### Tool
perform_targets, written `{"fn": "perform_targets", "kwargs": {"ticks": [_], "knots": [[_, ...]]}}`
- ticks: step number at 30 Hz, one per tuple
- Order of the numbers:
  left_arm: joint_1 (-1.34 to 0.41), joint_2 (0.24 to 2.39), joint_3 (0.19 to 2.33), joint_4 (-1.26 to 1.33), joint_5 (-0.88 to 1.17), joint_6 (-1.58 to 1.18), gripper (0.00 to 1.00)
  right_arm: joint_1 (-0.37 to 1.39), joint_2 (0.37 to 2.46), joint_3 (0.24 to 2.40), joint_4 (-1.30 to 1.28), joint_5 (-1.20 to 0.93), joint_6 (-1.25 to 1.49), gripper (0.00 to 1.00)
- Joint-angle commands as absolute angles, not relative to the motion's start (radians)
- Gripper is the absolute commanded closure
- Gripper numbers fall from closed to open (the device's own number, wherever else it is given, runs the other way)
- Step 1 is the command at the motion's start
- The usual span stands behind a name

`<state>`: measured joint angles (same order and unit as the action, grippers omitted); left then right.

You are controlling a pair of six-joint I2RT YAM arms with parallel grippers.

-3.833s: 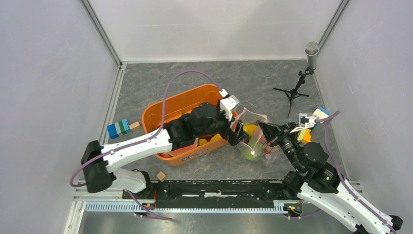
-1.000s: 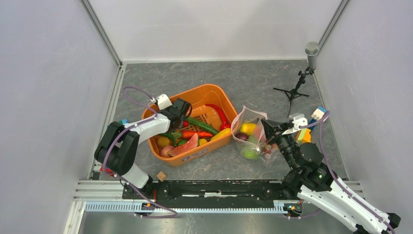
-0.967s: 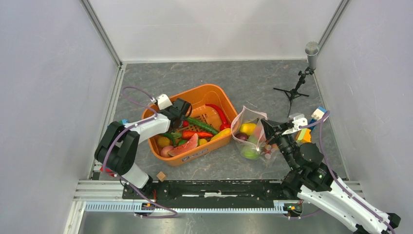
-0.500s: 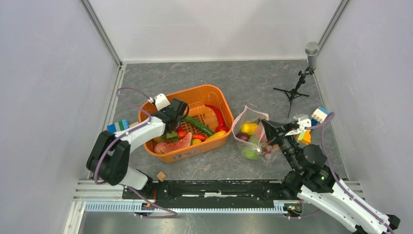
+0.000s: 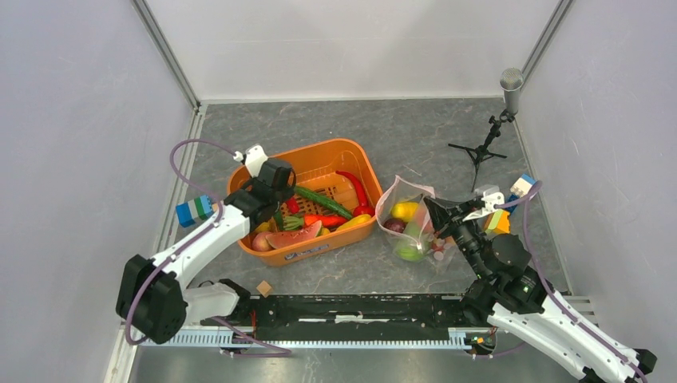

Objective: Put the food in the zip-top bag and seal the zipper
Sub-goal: Pick up the fake vegetable from the bin, then place the fake vegetable in the zipper food storage bag.

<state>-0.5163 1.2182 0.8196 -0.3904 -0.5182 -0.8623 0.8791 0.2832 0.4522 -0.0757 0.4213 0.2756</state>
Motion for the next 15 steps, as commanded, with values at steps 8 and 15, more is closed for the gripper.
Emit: {"fn": "perform_targets", "kwargs": {"ticks": [8,15], "knots": [[-0.512,0.961,0.749,-0.236,-0.465,-0.816,0.7,0.88,0.356,0.486,-0.045,0.361,0.346,0.98],[-0.512,0.885,0.77,-0.196,-0.388,-0.797,0.68,0.879,0.388,0.485,-0.008,0.338,0.38,0.99]]}}
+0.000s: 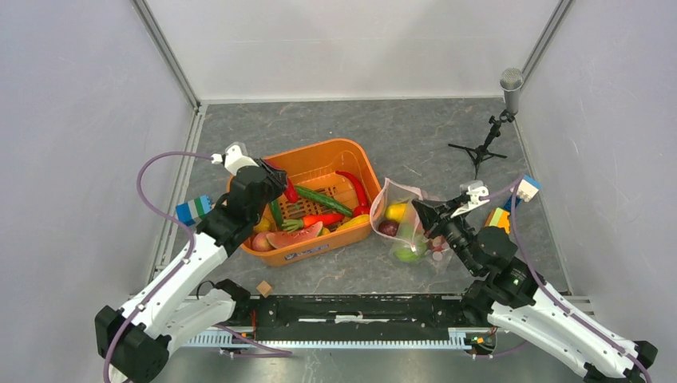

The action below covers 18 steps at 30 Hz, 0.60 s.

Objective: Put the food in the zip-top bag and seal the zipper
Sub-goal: Place the fake vegetable in the zipper food storage bag.

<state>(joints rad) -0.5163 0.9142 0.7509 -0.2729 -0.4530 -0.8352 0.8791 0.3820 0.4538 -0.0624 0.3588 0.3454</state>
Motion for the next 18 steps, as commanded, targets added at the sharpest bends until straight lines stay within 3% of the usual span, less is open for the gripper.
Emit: {"fn": "perform_targets", "kwargs": {"ticks": [1,7,18], "knots": [[-0.513,0.88,0.773,-0.175,-0.354,-0.788,0.68,0.881,0.389,0.481,0.006,0.33,0.385,0.99],[-0.594,0.895,0.82,-0.039,-0.148,-0.731,0.69,0.88,0.423,0.473,0.072,0.28,0.423,1.0],[-0.953,1.016,0.862,0.267,-0.198,-0.549,0.64,0.88,0.411,0.446,0.11,0.278,0.501,1.0]]}}
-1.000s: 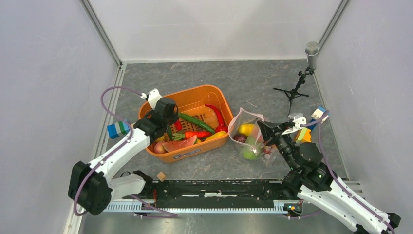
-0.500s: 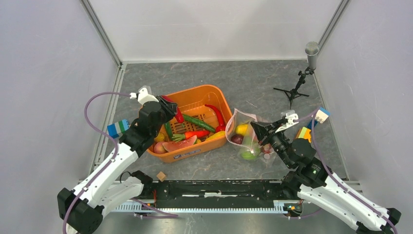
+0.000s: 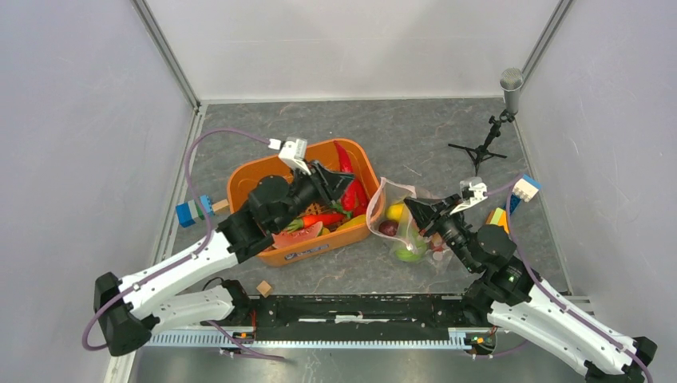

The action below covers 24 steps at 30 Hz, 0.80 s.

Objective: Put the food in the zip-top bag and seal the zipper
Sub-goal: Place the fake vegetable in the zipper food storage bag.

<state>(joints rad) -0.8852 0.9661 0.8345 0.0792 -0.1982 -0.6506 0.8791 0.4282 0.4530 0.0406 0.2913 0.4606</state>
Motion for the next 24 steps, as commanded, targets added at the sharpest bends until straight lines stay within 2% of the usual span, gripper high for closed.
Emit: {"fn": "perform_targets", "kwargs": {"ticks": [1,8,15,24], "knots": [[-0.979,1.031,0.853,0.306,-0.213,-0.533,0.64,0.881,0.403,0.443,0.112,0.278,0.506,1.0],[-1.073,1.168,0.796,0.662,-0.308,-0.481,0.63,0.88,0.361,0.427,0.124,0.277,0.564,1.0],[-1.144,1.313,0.771,0.919,-0.431,-0.379,0.62,0.881,0.324,0.408,0.137,0.334,0.741,1.0],[-1.275,1.483,0.737,1.2,-0.489,-0.114,0.53,0.88,0.325,0.462,0.143,0.424,0.835,1.0]]}}
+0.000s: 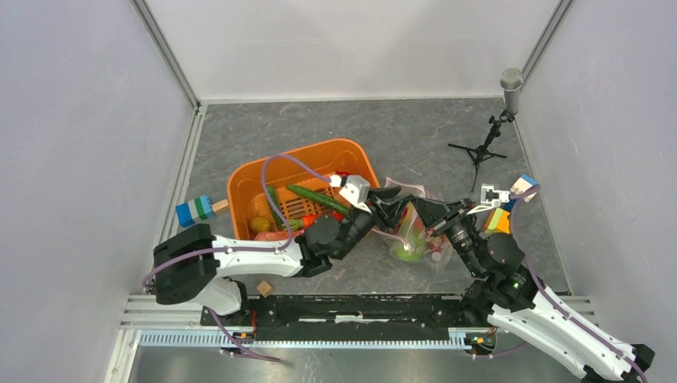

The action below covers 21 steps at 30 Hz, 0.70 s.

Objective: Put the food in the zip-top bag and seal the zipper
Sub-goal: Place the fake vegetable in the zipper food storage bag.

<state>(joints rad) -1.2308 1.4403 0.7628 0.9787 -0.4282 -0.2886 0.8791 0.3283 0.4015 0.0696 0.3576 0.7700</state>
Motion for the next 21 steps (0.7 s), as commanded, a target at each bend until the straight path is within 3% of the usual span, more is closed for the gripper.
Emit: {"fn": "perform_targets", "kwargs": {"ticks": [1,5,9,12,17,21], "knots": [[-1.279,1.494,0.732,1.209,-0.489,-0.109,0.53,0.879,0.331,0.472,0.139,0.432,0.83,1.0],[-1.284,1.503,0.711,1.2,-0.493,-0.113,0.51,0.881,0.362,0.525,0.103,0.463,0.814,1.0],[-1.283,1.452,0.699,1.14,-0.516,-0.098,0.42,0.881,0.38,0.556,0.075,0.496,0.778,1.0],[-1.282,1.367,0.745,0.935,-0.541,-0.063,0.4,0.88,0.379,0.579,0.032,0.537,0.739,1.0],[-1.278,1.227,0.856,0.538,-0.41,-0.007,0.19,0.88,0.364,0.58,-0.054,0.568,0.727,1.0],[-1.27,1.23,0.987,0.215,-0.333,0.036,0.19,0.88,0.361,0.569,-0.075,0.566,0.732,1.0]]}}
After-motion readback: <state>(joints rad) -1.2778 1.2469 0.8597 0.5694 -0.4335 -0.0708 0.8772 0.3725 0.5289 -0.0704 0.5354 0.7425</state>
